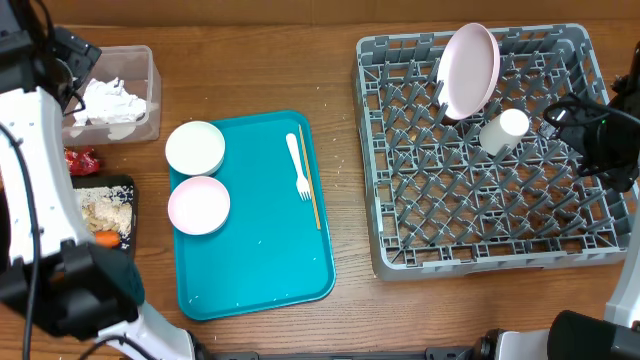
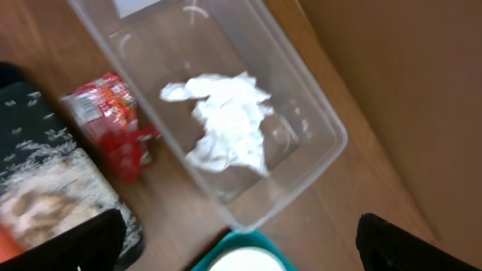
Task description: Sort waste into correct bins and load items into the dishwasher rack
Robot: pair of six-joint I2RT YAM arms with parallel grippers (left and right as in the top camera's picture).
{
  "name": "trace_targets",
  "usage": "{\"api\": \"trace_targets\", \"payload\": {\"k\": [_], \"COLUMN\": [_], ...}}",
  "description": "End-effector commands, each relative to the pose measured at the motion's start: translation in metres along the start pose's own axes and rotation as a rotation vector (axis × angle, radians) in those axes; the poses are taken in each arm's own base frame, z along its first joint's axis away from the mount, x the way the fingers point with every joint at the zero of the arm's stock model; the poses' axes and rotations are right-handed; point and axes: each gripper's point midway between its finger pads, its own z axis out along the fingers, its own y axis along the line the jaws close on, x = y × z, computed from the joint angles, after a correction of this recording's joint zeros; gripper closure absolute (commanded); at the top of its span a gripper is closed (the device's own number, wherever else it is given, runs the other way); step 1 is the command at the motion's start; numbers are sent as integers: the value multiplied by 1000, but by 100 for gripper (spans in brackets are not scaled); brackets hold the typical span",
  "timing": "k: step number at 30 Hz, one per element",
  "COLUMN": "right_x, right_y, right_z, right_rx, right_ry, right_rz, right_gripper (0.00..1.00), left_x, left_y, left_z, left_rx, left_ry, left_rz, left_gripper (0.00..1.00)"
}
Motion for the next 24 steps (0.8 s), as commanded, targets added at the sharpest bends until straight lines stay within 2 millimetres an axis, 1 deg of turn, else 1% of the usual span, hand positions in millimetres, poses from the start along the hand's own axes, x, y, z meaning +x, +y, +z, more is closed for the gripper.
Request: {"api": "trace_targets", "payload": {"k": [1, 2, 3, 5, 6, 16, 17, 21, 24], "right_x": [0, 0, 0, 0, 0, 0, 0, 0, 0], "right_y": [2, 2, 2, 2, 2, 2, 2, 2, 2], "right_z": [-2, -2, -2, -2, -2, -2, -2, -2, -2], "right_rx": [-13, -13, -13, -13, -13, -13, -13, -13, -13], "right_ry": [-7, -7, -7, -7, -7, -7, -7, -7, -7], "right_rz": [-1, -1, -1, -1, -1, -1, -1, -1, -1], "right_gripper": [0, 0, 0, 0, 0, 0, 0, 0, 0], "left_x": [16, 41, 54, 71, 88, 160, 171, 199, 218], "left_y": [3, 4, 4, 2, 1, 5, 4, 0, 2], "left_z": [-21, -25, -27, -32, -38, -64, -67, -69, -69], "left_rx": [17, 37, 46, 60, 59, -102, -114, -126, -143], "left_ry": [77, 195, 253, 320, 373, 490, 505, 540, 577], "left_rz": [67, 69, 75, 122, 192, 498, 532, 616, 651], "left_gripper": [0, 0, 0, 0, 0, 0, 0, 0, 0]}}
